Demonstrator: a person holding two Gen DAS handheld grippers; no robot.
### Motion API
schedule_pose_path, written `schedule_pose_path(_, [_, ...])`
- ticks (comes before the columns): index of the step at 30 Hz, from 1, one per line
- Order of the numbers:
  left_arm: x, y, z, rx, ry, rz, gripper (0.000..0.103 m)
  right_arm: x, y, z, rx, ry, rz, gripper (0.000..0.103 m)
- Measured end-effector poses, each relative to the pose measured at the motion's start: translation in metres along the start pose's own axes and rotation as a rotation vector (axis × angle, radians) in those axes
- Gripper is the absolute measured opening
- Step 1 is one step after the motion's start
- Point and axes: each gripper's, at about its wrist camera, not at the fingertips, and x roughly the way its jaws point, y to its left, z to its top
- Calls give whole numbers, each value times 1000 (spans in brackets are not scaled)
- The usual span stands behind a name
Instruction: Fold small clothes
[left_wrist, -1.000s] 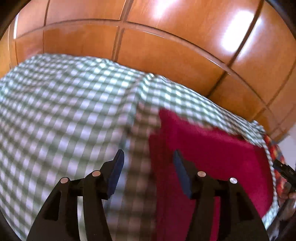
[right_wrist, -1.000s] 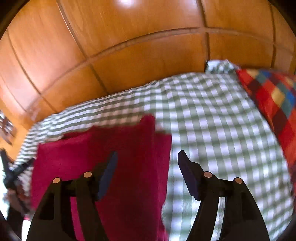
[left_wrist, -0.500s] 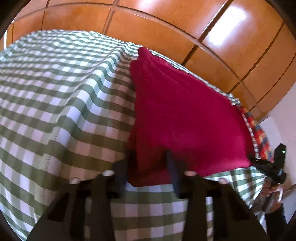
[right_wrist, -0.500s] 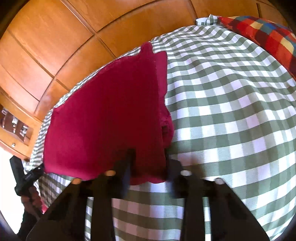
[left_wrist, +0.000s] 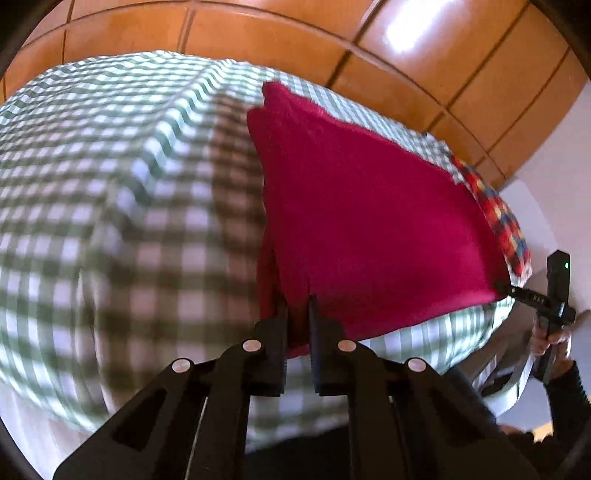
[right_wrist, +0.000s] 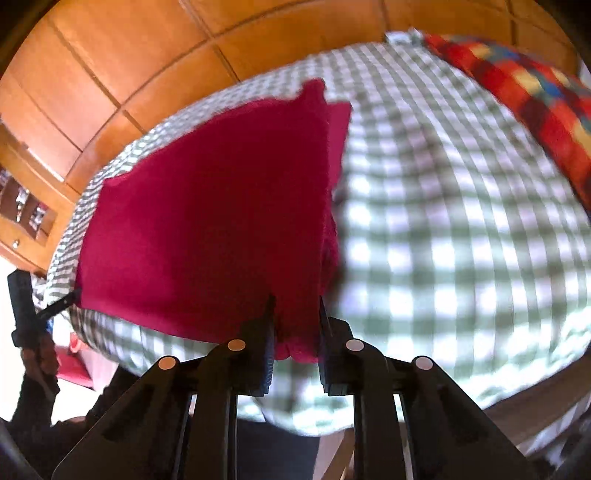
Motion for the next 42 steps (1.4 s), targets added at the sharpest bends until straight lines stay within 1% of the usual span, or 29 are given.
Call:
schedule_pose_path(2, [-4, -6, -3, 25, -19, 57, 21, -3, 3, 1, -10, 5, -5, 24])
schedule_pose_path(3, [-6, -9, -1, 29, -26, 75, 25, -5, 4, 4, -9, 4, -18, 42])
schedule_pose_path(4, [-9, -9, 3, 24, -44, 101, 42, -7, 3, 8, -1, -2, -30, 68])
schedule_pose_path(5, [-13, -9, 8, 19, -72, 138, 59, -11, 3, 11, 9, -20, -43, 76])
schedule_pose_path(6, [-17, -8, 12, 20, -105, 169, 62, -18, 5, 18, 2, -60, -71, 77])
schedule_pose_path(8, [-21, -6, 26, 28, -142, 198, 62, -25, 11, 28, -24, -121, -121, 79])
schedule_pose_path(9, [-21, -2, 36, 13, -157, 219, 62, -27, 17, 35, -34, -160, -139, 85])
schedule_pose_path(12, [-13, 3, 59, -9, -177, 226, 62, -22, 38, 55, -85, -220, -140, 87])
schedule_pose_path(14, [-3, 3, 78, -28, -192, 224, 61, -12, 55, 65, -124, -240, -142, 91])
schedule_pose_path(15, [2, 3, 86, -36, -194, 213, 61, -3, 65, 72, -149, -247, -140, 91])
schedule_pose_path(16, [8, 4, 95, -50, -196, 195, 58, 7, 72, 76, -162, -248, -145, 91])
schedule_pose_path(18, [21, 7, 109, -81, -173, 155, 47, 23, 85, 88, -165, -245, -147, 91])
schedule_pose_path(19, [29, 8, 114, -98, -151, 131, 39, 30, 91, 94, -160, -244, -140, 91])
schedule_pose_path(21, [45, 12, 127, -131, -116, 89, 36, 42, 99, 103, -154, -246, -141, 91])
schedule_pose_path(23, [55, 10, 134, -130, -104, 58, 33, 49, 105, 110, -155, -258, -149, 91])
schedule_pose_path(25, [66, 7, 143, -118, -93, 30, 19, 57, 104, 121, -146, -265, -170, 91])
schedule_pose_path(26, [68, 5, 145, -110, -93, 24, 10, 60, 105, 124, -141, -268, -177, 91])
schedule_pose_path(27, [70, 2, 147, -103, -100, 29, 8, 65, 103, 128, -136, -276, -191, 91])
schedule_pose_path(29, [65, -6, 150, -80, -158, 79, 7, 74, 98, 133, -126, -292, -229, 91])
schedule_pose_path(30, [63, -11, 151, -61, -183, 130, 7, 80, 93, 134, -111, -286, -241, 91])
schedule_pose_path(31, [65, -13, 152, -49, -188, 174, 7, 91, 86, 134, -82, -269, -250, 91])
schedule_pose_path(33, [78, -15, 151, -12, -181, 278, 7, 108, 75, 131, -53, -256, -240, 92])
schedule_pose_path(34, [92, -14, 149, 3, -152, 331, 8, 110, 74, 130, -51, -263, -238, 93])
schedule_pose_path(35, [103, -11, 146, 3, -122, 342, 9, 110, 75, 130, -55, -267, -245, 93])
schedule_pose_path(36, [108, -10, 144, -1, -119, 353, 15, 110, 78, 131, -65, -267, -259, 93])
schedule_pose_path(37, [108, -12, 143, 0, -136, 379, 19, 110, 78, 130, -69, -270, -262, 94])
schedule_pose_path(38, [106, -14, 143, 1, -143, 400, 26, 109, 77, 129, -66, -274, -252, 94])
schedule_pose_path(40, [100, -15, 143, -14, -157, 421, 33, 108, 74, 129, -58, -274, -232, 95])
schedule_pose_path(42, [90, -15, 140, -31, -176, 422, 37, 108, 74, 129, -60, -275, -231, 95])
